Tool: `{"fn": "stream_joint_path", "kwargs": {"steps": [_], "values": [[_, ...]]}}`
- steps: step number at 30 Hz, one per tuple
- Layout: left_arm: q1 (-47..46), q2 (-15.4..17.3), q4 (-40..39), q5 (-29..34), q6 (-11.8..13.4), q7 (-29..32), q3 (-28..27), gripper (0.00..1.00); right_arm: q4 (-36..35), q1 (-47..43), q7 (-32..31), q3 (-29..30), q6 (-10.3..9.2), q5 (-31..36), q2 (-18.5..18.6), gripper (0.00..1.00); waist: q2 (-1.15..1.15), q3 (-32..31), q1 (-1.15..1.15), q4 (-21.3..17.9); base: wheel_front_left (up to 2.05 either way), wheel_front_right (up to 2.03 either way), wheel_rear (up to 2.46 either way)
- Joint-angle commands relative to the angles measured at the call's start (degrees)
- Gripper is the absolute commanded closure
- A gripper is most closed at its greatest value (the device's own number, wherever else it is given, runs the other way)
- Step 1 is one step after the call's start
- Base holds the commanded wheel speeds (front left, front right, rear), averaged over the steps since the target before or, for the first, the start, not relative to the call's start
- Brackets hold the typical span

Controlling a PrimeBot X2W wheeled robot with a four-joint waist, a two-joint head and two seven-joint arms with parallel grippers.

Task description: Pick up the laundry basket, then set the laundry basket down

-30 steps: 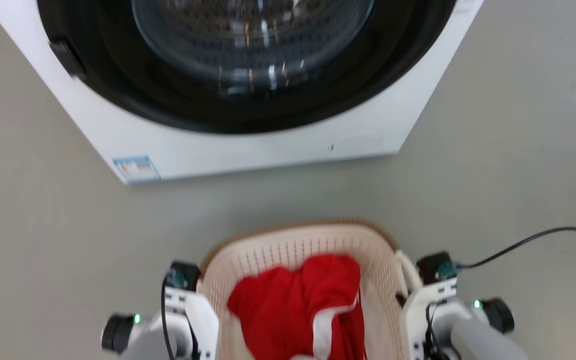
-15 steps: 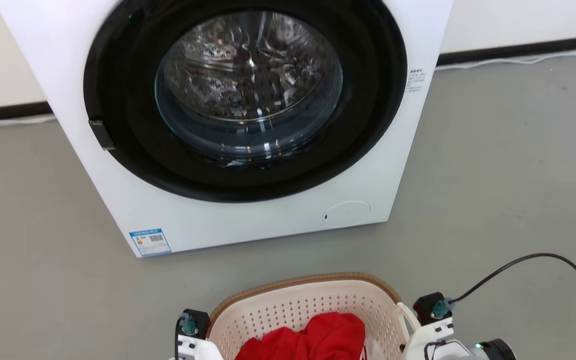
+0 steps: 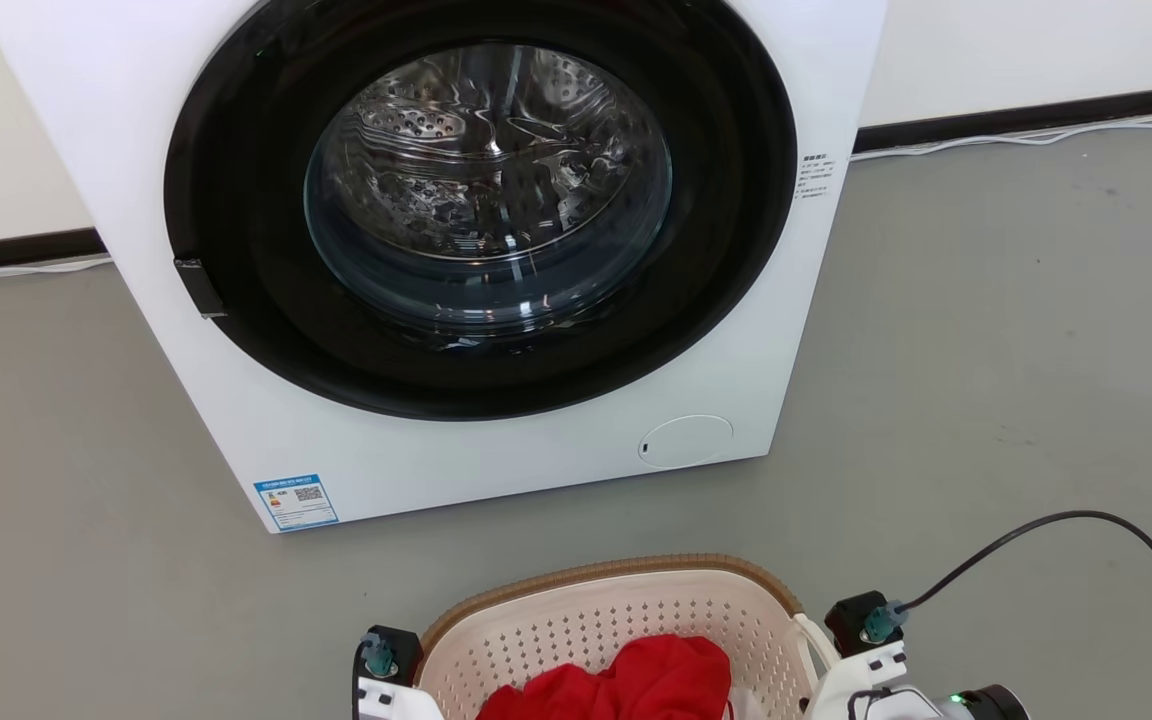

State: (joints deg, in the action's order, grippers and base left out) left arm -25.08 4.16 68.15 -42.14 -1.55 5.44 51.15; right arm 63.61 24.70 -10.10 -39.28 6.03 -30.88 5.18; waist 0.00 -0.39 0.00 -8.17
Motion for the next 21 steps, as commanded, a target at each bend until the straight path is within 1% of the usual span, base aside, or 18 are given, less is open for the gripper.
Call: {"fn": "stream_joint_path", "kwargs": {"steps": [1,11,21], "values": [[-2.4,-1.3,-2.0,0.9,-1.8,-1.1,0.3,1.0,-3.0,0.8,0.4,-1.9,1.46,0.2,-2.3,1.0,0.0,0.0,0.0,0.0,0.0,0.0,0.0],[-4.2,-1.3,-1.3,-1.1,-1.8,-1.5,2.4,1.0,-3.0,2.0,0.8,-1.6,1.46,0.0,-2.3,1.0,0.0,-0.5,0.0,-0.6,0.0,0.0,0.0],[-5.6,-1.3,-0.9,-2.7,-1.6,-1.9,3.9,1.0,-2.6,3.6,1.3,-1.3,1.46,-0.5,-2.3,1.0,0.0,-0.7,0.0,-0.1,0.0,0.0,0.0]]}}
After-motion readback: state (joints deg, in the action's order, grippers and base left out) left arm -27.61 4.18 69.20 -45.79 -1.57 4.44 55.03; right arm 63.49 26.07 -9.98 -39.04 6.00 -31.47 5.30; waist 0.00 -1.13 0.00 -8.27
